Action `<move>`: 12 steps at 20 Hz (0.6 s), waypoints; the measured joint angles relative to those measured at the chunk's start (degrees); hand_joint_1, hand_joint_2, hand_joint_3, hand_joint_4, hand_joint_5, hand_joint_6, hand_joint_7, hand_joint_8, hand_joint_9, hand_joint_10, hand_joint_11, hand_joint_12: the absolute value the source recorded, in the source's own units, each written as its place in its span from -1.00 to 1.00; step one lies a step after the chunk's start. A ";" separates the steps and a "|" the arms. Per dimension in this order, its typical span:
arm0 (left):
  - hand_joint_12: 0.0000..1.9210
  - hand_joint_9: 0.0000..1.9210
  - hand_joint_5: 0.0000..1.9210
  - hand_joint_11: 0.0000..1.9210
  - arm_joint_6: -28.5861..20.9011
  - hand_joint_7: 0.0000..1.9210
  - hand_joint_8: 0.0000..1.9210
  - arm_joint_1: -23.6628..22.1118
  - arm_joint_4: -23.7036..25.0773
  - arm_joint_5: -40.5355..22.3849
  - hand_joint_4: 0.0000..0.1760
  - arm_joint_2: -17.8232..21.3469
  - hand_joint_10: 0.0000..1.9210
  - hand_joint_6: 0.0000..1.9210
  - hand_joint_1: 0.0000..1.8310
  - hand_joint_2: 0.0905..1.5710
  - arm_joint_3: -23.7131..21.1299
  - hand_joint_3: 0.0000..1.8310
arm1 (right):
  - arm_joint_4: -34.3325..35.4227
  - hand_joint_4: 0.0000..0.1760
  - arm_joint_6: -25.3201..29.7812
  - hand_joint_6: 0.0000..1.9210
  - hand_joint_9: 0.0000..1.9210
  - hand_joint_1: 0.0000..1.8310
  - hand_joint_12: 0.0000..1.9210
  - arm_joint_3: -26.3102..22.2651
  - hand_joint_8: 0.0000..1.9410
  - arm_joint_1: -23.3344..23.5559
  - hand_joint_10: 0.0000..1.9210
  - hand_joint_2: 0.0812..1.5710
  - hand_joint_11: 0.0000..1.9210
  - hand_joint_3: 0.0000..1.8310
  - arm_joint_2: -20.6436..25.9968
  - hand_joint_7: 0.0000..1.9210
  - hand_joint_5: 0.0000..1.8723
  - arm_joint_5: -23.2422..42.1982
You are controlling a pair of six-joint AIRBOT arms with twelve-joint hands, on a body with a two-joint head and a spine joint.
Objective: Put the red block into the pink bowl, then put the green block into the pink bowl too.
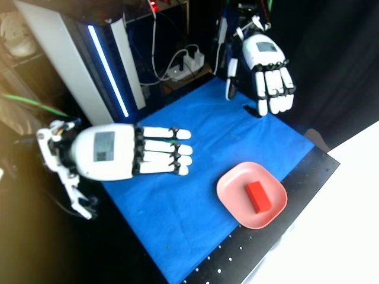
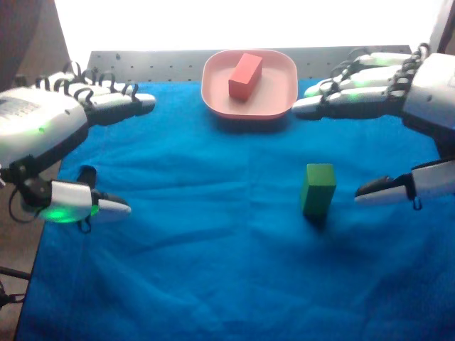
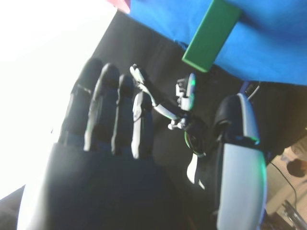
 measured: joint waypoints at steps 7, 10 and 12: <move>-0.30 -0.78 -0.75 -1.00 0.00 -0.76 -1.00 1.97 -0.85 -5.16 -0.08 2.21 -1.00 -1.00 -0.01 0.09 -2.40 -1.00 | -8.13 -1.00 0.13 -1.00 0.23 0.34 0.07 0.55 -0.98 3.69 -0.84 0.04 -0.01 -1.00 -4.09 -0.08 -0.18 -6.16; -0.12 -0.73 -0.74 -1.00 0.00 -0.73 -1.00 1.97 -0.26 -6.40 -0.25 2.21 -0.99 -1.00 0.00 0.04 -2.69 -1.00 | -7.67 -1.00 0.17 -1.00 0.23 0.35 0.25 1.77 -0.96 3.72 -0.59 0.13 0.10 -1.00 -5.33 0.19 0.01 -7.41; -0.37 -0.78 -0.74 -1.00 0.02 -0.75 -1.00 1.97 -0.74 -6.71 -0.03 2.21 -0.99 -1.00 0.04 0.02 -2.69 -1.00 | -7.87 -1.00 0.17 -0.28 0.27 0.40 0.32 1.97 0.01 4.02 -0.25 0.33 0.21 -0.99 -5.84 0.14 0.08 -8.52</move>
